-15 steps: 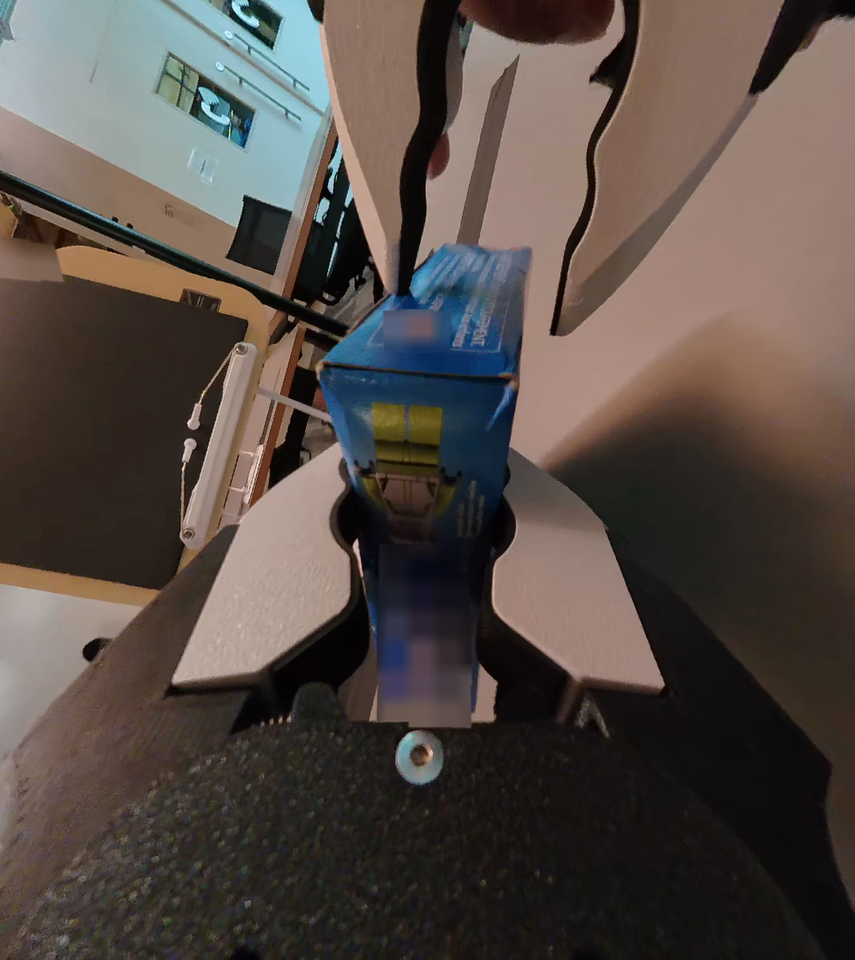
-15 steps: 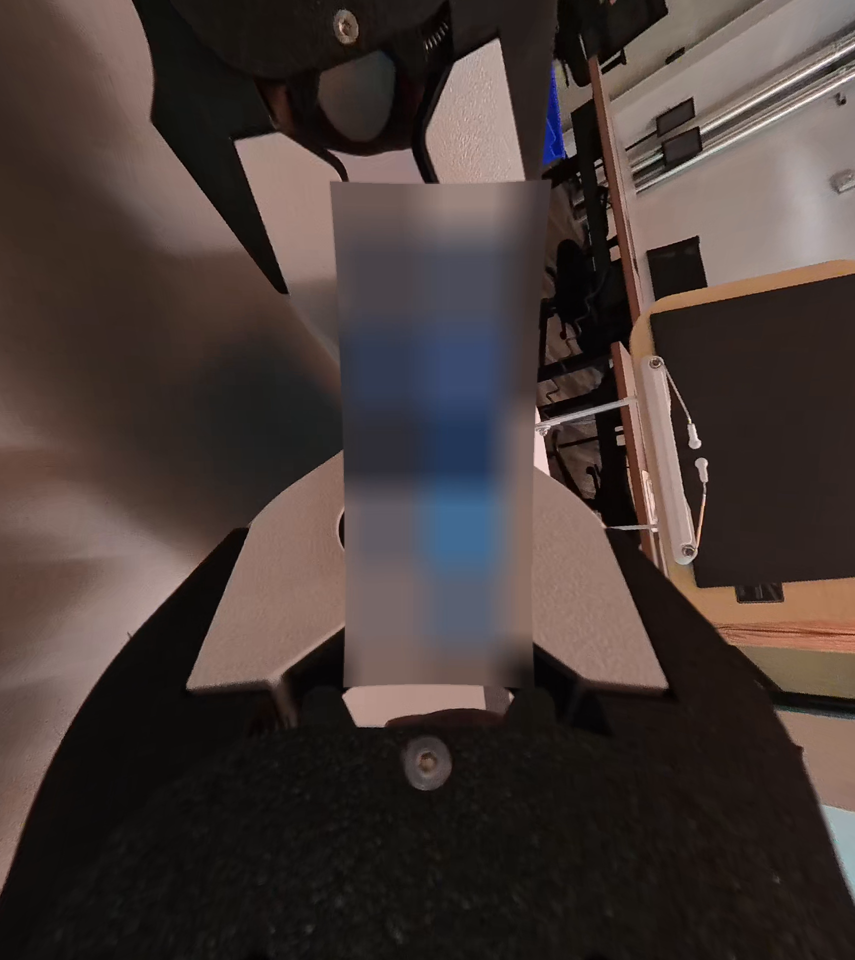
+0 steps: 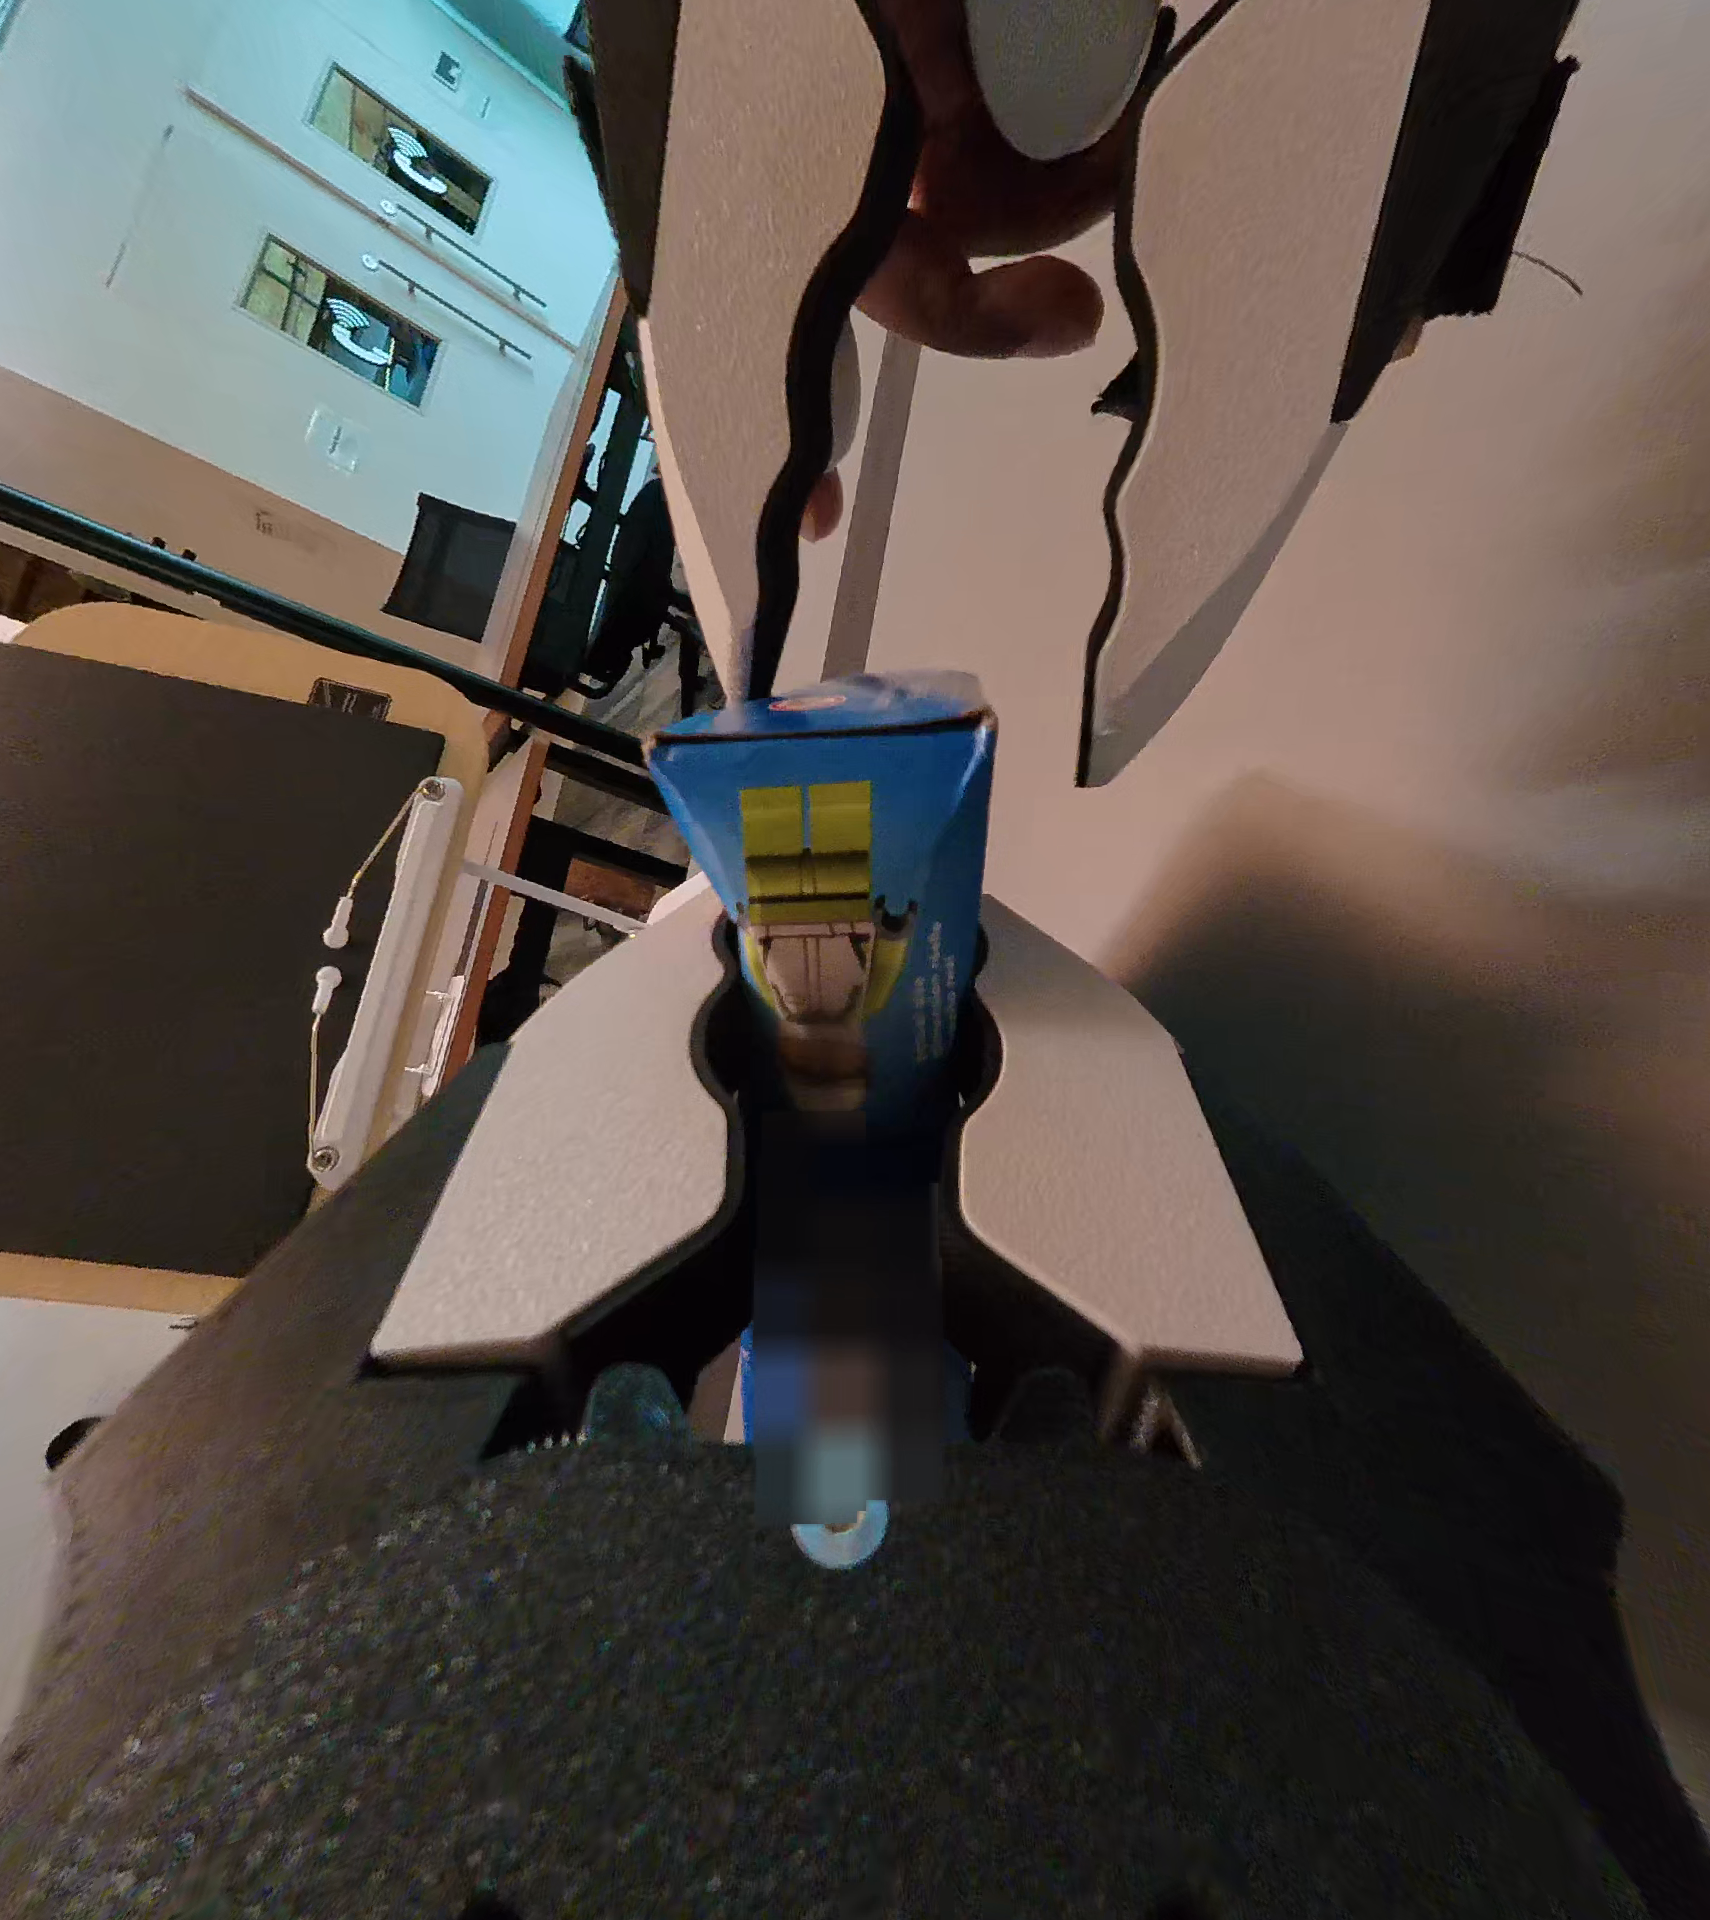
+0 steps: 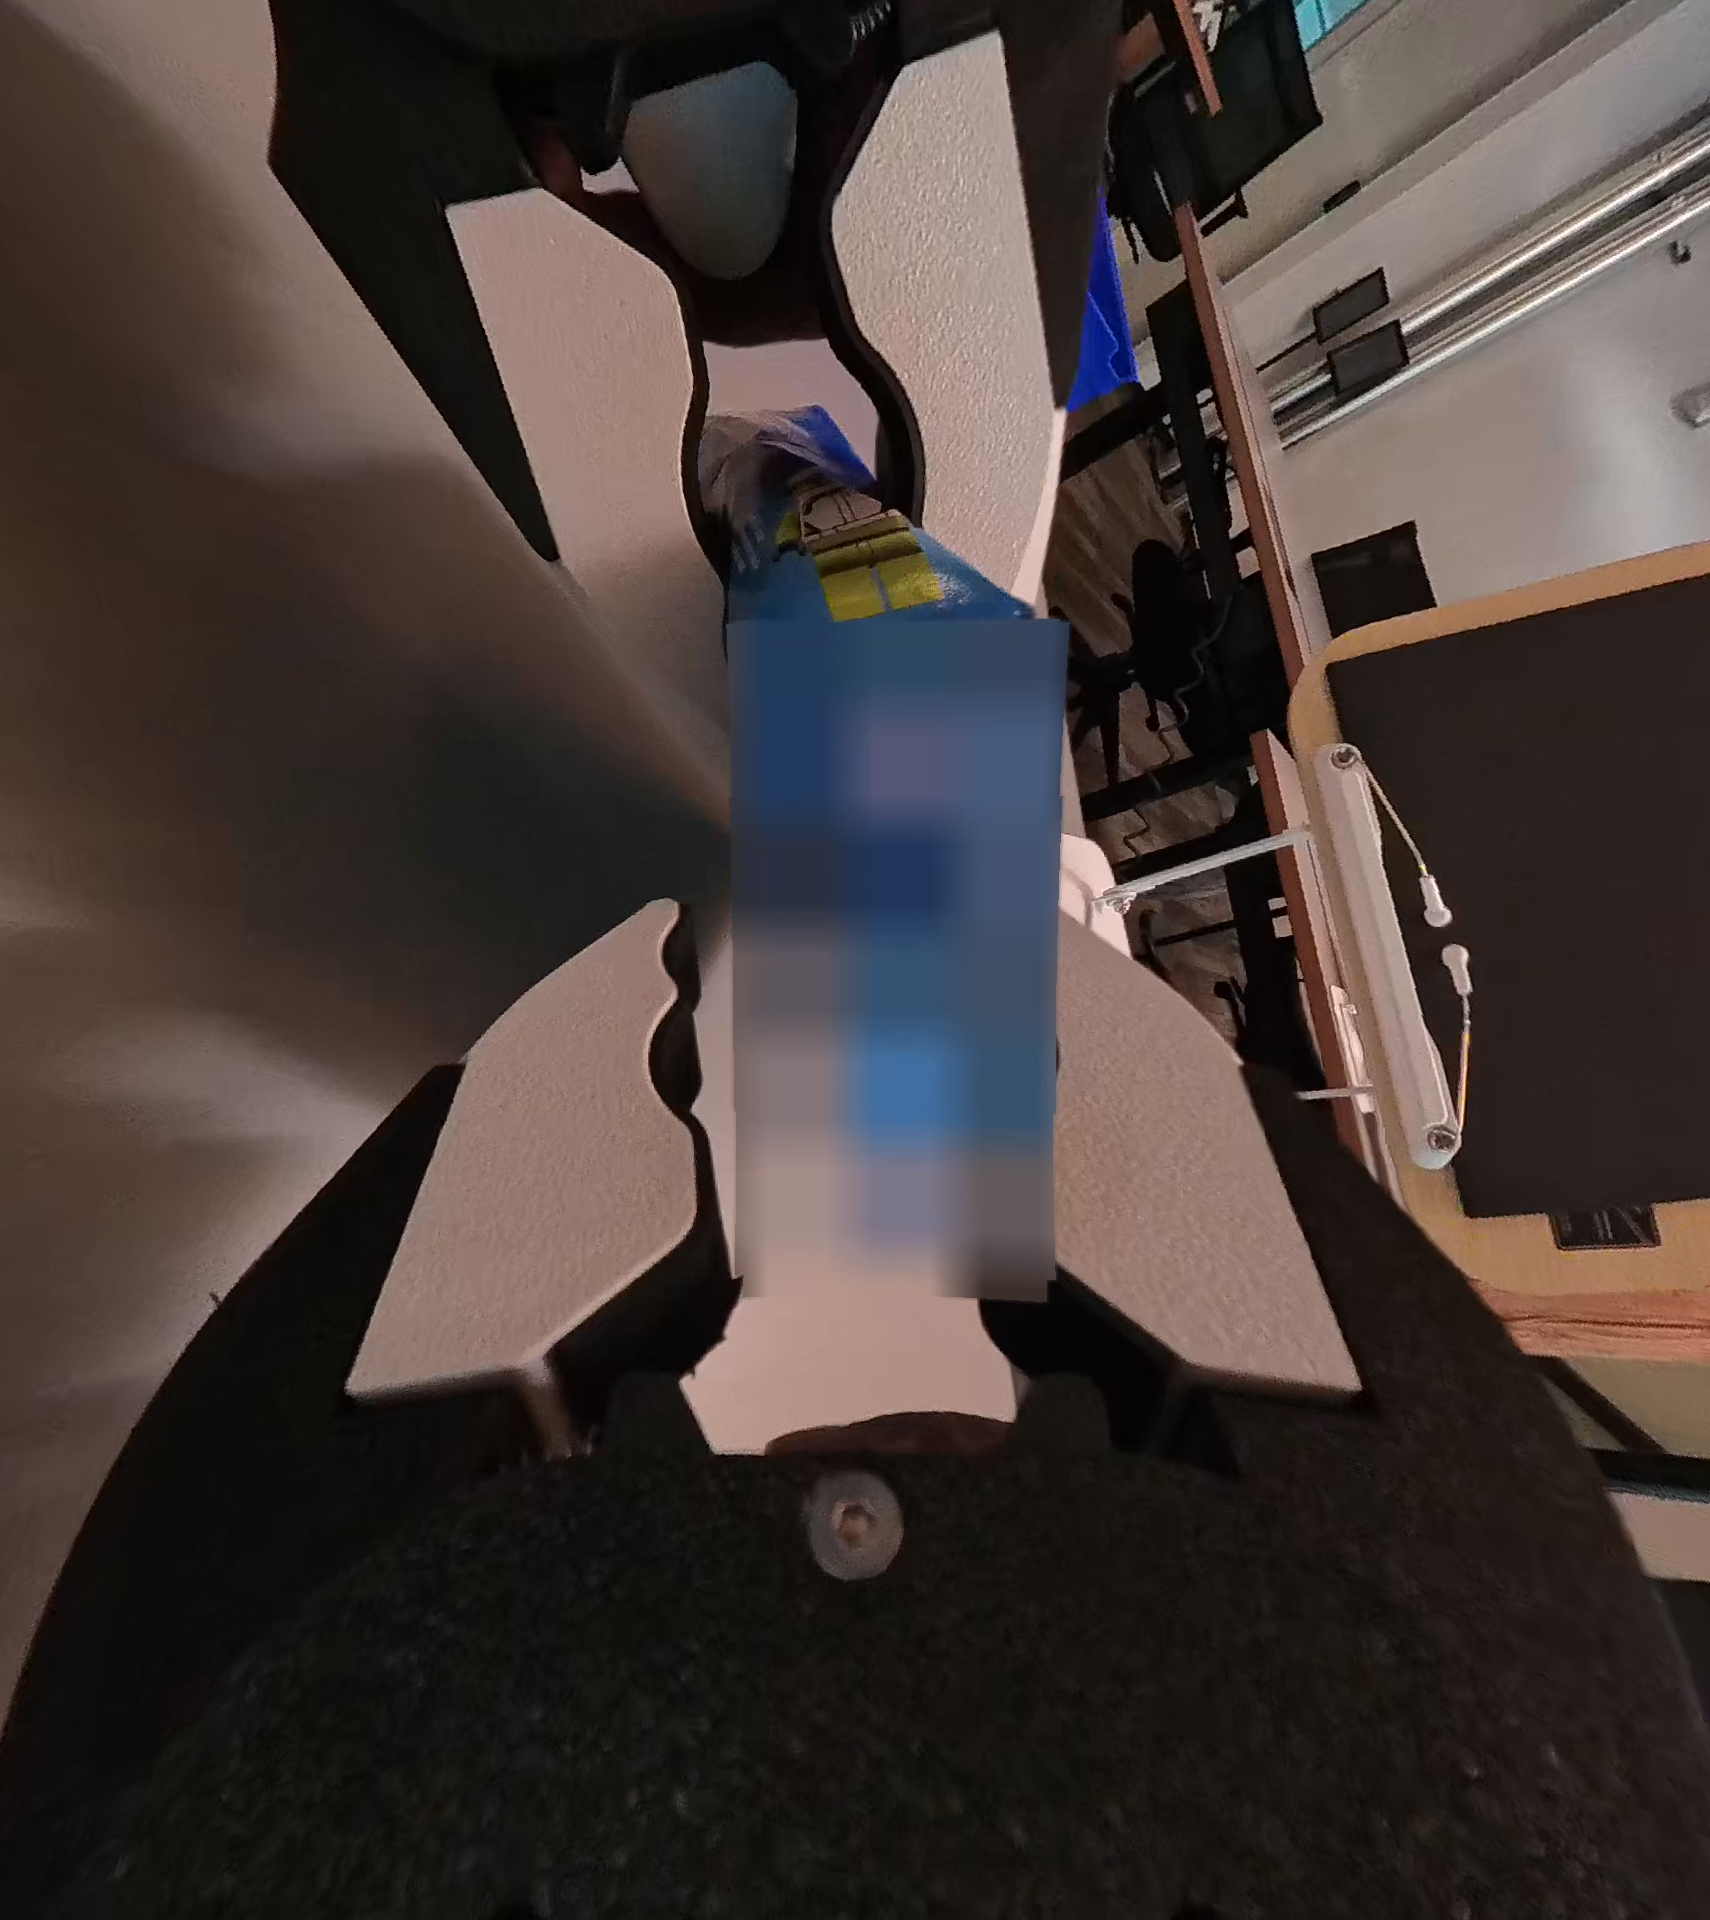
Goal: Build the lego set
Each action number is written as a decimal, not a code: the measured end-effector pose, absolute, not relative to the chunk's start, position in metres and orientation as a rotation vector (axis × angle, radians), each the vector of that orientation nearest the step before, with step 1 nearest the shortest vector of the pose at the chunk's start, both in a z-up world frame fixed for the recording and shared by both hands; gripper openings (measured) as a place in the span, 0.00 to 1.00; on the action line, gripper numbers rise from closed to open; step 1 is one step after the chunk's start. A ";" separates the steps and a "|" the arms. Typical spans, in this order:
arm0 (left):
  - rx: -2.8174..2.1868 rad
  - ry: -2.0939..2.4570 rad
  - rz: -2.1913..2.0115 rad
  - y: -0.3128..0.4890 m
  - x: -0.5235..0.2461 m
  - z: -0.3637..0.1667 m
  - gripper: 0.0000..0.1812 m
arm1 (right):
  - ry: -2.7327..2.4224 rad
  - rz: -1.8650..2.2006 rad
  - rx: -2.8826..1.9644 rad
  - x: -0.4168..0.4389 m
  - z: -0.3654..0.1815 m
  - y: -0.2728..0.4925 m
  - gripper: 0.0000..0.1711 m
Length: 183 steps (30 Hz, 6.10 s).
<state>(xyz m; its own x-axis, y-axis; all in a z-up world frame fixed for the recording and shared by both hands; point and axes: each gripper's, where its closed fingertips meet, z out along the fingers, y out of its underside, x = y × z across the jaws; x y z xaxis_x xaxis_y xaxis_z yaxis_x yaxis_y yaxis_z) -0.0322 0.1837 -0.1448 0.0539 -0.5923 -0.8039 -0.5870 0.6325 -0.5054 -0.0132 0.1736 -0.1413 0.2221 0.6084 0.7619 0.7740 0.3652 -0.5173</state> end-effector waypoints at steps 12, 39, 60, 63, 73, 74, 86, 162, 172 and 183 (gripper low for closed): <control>-0.974 1.654 -0.005 0.174 -0.028 -0.152 0.20 | -1.486 -0.159 -1.342 -0.013 -0.151 0.168 0.21; -0.956 1.600 -0.212 0.158 -0.022 -0.133 0.27 | -1.493 0.014 -1.316 -0.034 -0.132 0.144 0.32; -0.976 1.585 -0.255 0.159 -0.023 -0.135 0.27 | -1.516 0.000 -1.299 -0.038 -0.135 0.141 0.20; -0.984 1.548 -0.279 0.162 -0.027 -0.130 0.28 | -1.482 -0.045 -1.323 -0.029 -0.126 0.146 0.21; -1.010 1.524 -0.368 0.157 -0.028 -0.125 0.27 | -1.513 -0.087 -1.398 -0.006 -0.144 0.158 0.30; -1.012 1.526 -0.370 0.157 -0.028 -0.125 0.26 | -1.504 -0.131 -1.377 -0.006 -0.143 0.161 0.26; -0.998 1.531 -0.361 0.157 -0.031 -0.126 0.26 | -1.520 -0.034 -1.412 -0.009 -0.154 0.157 0.08; -1.101 1.475 -0.482 0.160 -0.033 -0.132 0.20 | -1.414 -0.341 -1.228 -0.028 -0.120 0.150 0.10; -1.152 1.491 -0.447 0.168 -0.032 -0.148 0.22 | -1.431 -0.442 -1.126 -0.028 -0.131 0.149 0.10; -1.059 1.541 -0.471 0.152 -0.023 -0.144 0.21 | -1.901 -0.221 -1.442 -0.023 -0.148 0.140 0.29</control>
<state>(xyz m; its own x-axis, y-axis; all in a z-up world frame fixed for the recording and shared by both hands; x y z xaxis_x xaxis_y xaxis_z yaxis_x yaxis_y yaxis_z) -0.0229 0.1522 -0.1439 0.0571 -0.8212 -0.5678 -0.3640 0.5124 -0.7778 -0.0228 0.1402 -0.1483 -0.1065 0.7653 0.6348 0.8907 0.3572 -0.2812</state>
